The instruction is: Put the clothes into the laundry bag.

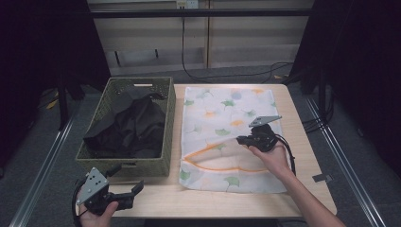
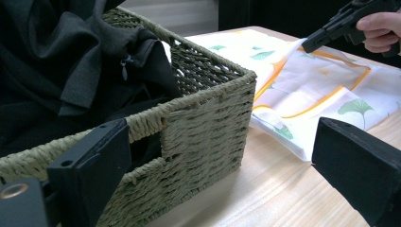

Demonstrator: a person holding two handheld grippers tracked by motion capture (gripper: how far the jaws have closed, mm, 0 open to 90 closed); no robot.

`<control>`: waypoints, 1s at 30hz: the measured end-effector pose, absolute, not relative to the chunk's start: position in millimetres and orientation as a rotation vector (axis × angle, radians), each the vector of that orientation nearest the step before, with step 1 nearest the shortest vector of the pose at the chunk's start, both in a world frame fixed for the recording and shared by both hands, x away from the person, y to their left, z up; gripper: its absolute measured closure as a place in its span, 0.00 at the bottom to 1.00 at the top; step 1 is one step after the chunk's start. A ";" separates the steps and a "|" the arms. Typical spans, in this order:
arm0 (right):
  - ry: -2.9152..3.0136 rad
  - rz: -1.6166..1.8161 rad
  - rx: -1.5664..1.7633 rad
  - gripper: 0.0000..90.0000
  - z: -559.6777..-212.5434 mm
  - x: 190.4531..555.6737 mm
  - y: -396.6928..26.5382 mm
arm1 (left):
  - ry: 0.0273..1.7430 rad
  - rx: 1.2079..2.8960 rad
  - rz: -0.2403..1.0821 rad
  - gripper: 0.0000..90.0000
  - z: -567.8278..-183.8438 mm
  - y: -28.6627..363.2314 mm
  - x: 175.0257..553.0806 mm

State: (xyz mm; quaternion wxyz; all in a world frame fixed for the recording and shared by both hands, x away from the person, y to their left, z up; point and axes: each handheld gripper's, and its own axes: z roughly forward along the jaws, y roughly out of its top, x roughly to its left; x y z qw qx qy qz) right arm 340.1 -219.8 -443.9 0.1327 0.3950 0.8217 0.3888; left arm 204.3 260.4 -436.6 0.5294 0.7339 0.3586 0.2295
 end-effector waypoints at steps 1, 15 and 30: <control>2.376 1.135 1.141 1.00 -441.8 340.7 -219.2 | 0.857 1.748 0.547 0.06 -436.6 260.4 204.8; 2.278 1.261 1.116 1.00 -420.2 349.6 -217.6 | 0.850 1.744 0.524 0.06 -436.1 260.5 205.2; 2.126 1.405 1.050 1.00 -380.6 357.3 -221.4 | 0.848 1.738 0.516 0.05 -435.5 257.8 202.1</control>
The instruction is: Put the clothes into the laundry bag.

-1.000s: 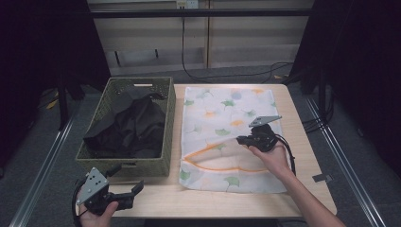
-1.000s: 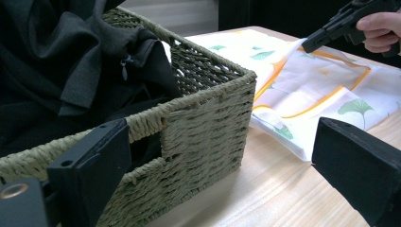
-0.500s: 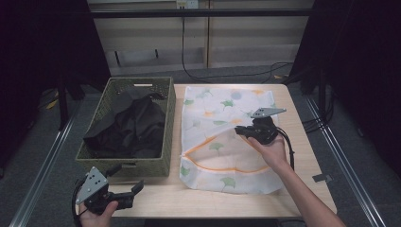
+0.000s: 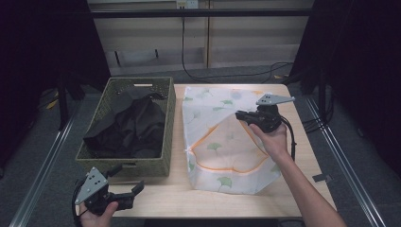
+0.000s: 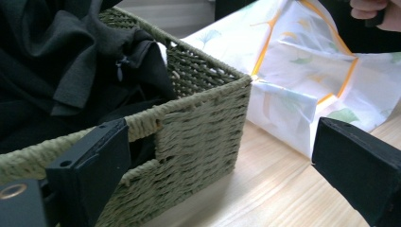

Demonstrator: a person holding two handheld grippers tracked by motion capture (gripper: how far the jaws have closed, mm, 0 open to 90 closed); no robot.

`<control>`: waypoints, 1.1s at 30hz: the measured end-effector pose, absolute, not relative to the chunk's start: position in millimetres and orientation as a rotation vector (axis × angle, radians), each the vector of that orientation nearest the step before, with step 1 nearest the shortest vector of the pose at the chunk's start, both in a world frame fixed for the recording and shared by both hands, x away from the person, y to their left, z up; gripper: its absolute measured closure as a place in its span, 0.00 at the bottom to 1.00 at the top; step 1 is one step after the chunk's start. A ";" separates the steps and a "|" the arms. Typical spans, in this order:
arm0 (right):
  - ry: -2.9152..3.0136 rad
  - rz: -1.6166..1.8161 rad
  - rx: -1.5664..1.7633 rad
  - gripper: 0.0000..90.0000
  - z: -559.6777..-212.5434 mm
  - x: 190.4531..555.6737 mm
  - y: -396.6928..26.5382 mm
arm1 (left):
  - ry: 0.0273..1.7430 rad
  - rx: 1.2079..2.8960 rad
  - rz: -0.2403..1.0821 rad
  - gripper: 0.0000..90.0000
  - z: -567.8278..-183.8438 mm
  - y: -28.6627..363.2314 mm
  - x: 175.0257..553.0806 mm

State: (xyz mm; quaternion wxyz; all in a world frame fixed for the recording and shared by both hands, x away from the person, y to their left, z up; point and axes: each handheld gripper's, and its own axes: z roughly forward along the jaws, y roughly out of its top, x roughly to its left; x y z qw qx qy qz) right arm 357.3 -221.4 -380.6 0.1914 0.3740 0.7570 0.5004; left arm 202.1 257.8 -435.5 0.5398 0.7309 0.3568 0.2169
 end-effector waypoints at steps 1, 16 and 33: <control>2.105 1.437 1.041 1.00 -378.5 356.8 -223.1 | 0.845 1.748 0.520 0.05 -435.2 257.2 201.8; 2.138 1.431 1.008 1.00 -379.0 359.9 -219.8 | 0.862 1.790 0.545 0.06 -387.5 257.9 230.9; 2.200 1.405 1.018 1.00 -388.2 365.2 -216.0 | 0.991 1.809 0.535 0.05 -348.4 273.8 340.0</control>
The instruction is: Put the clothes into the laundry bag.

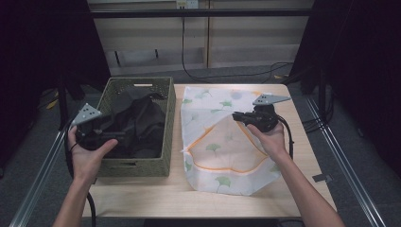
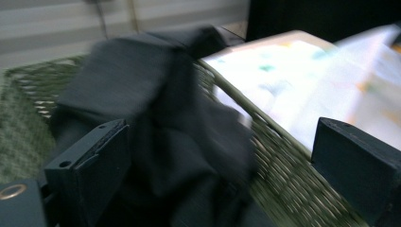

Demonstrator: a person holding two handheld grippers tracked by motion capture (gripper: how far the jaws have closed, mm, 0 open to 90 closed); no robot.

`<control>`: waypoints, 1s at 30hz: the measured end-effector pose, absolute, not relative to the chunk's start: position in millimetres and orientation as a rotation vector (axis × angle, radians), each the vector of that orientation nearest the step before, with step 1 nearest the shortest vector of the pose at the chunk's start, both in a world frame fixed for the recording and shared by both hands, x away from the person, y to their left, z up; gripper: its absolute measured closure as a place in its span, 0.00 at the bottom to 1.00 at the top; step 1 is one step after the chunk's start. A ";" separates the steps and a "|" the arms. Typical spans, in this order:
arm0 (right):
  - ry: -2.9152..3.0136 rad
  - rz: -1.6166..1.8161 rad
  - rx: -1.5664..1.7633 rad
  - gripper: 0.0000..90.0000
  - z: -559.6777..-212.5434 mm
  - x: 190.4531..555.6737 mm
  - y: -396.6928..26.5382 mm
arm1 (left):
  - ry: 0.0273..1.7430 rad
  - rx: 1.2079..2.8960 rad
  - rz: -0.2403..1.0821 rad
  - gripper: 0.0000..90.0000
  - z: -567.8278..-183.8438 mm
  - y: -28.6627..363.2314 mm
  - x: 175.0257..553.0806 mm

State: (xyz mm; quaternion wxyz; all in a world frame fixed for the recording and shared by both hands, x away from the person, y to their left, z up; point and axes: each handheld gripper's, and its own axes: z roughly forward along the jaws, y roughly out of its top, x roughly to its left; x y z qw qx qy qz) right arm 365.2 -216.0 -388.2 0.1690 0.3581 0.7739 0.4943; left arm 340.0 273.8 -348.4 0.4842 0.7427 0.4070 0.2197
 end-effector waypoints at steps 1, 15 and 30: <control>2.201 1.405 1.015 1.00 -388.2 365.3 -215.7 | 1.007 1.820 0.529 0.04 -347.9 274.4 346.9; 2.198 1.401 1.008 1.00 -387.3 364.9 -219.2 | 1.165 1.977 0.489 0.01 -378.5 249.9 416.6; 2.207 1.387 1.007 1.00 -389.6 366.1 -219.1 | 1.434 2.209 0.376 0.00 -429.2 268.7 447.5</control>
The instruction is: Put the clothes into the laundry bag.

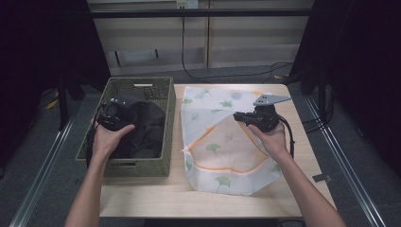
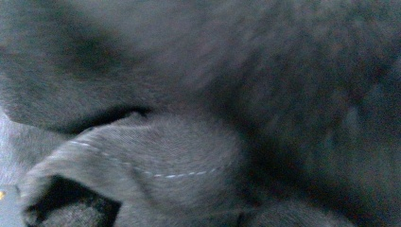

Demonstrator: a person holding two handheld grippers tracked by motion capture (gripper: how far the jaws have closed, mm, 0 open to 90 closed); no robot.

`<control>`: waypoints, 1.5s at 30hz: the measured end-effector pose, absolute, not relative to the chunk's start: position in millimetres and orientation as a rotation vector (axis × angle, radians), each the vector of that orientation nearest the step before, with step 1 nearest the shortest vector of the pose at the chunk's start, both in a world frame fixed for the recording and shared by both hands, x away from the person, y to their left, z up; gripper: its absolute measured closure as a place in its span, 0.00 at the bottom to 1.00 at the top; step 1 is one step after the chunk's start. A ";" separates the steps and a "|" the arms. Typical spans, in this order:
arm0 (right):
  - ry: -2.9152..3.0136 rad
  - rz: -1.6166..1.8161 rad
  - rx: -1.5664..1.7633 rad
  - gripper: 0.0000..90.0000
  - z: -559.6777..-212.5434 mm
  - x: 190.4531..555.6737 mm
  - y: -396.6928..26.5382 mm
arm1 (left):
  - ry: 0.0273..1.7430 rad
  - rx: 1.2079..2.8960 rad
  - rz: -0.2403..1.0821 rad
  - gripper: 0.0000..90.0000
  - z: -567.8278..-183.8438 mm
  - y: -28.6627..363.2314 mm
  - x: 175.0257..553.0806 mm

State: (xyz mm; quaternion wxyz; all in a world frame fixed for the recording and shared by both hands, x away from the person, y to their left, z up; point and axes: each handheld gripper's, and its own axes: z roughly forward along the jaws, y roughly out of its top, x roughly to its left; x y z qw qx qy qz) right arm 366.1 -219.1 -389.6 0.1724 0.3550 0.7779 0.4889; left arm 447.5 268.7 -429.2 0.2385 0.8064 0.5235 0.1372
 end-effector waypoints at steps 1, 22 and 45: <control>2.209 1.385 1.010 1.00 -389.9 366.3 -219.0 | 1.438 2.204 0.354 0.00 -432.0 268.8 449.5; 2.213 1.379 1.008 1.00 -390.5 367.6 -220.0 | 1.506 2.362 0.397 0.00 -455.1 257.4 464.1; 2.231 1.360 0.995 1.00 -390.9 365.9 -214.5 | 1.645 2.319 0.236 0.50 -454.1 262.5 471.1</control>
